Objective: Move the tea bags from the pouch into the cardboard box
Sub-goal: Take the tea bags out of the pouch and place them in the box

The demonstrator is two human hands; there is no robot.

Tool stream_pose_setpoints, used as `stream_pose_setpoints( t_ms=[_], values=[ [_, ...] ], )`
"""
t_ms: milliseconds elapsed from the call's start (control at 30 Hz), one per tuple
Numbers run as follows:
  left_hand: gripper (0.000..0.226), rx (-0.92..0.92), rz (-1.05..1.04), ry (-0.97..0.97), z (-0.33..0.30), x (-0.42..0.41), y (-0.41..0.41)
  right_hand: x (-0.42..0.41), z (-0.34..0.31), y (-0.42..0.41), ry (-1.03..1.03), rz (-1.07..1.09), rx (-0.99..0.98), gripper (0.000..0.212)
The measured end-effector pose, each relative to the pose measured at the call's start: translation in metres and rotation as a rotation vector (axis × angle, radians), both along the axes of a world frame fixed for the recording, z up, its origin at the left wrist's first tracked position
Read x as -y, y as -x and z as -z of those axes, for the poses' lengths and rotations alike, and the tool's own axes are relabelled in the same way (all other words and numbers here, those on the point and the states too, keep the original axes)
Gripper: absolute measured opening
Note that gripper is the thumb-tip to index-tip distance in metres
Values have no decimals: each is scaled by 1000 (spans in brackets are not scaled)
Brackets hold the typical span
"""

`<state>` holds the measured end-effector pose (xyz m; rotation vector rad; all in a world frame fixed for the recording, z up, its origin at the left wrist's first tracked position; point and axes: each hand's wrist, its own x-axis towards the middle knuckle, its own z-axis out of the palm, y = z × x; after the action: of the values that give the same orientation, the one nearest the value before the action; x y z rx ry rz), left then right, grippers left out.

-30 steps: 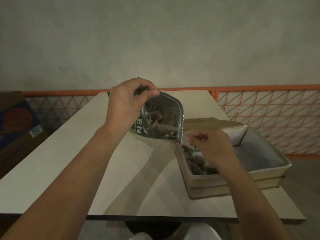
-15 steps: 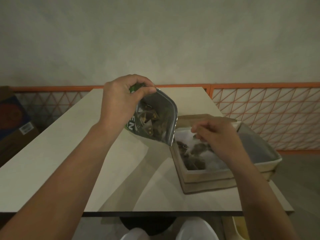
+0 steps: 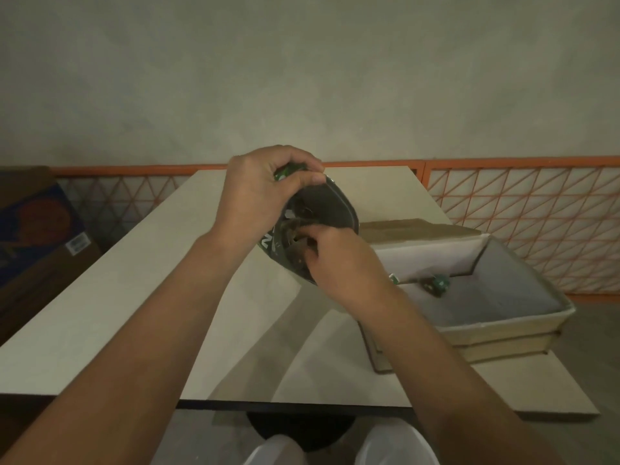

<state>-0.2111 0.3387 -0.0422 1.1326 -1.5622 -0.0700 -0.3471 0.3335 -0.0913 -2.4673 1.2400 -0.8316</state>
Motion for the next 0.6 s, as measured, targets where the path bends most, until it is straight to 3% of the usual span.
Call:
stream_pose_setpoints(
  t_ms=[133,233,400,600],
  values=[
    [16,-20,29,-3,0,-2,-6,1,1,-6,-19,30,-141,27],
    [18,-64,51,-8,0,-3,-10,-1,-1,3,35,62,-65,18],
    [18,-109,48,26,-3,-4,-10,-7,-11,34,9,39,345,2],
    [15,-78,-11,42,-3,-3,-4,-2,-29,82,-1,55,880,7]
  ],
)
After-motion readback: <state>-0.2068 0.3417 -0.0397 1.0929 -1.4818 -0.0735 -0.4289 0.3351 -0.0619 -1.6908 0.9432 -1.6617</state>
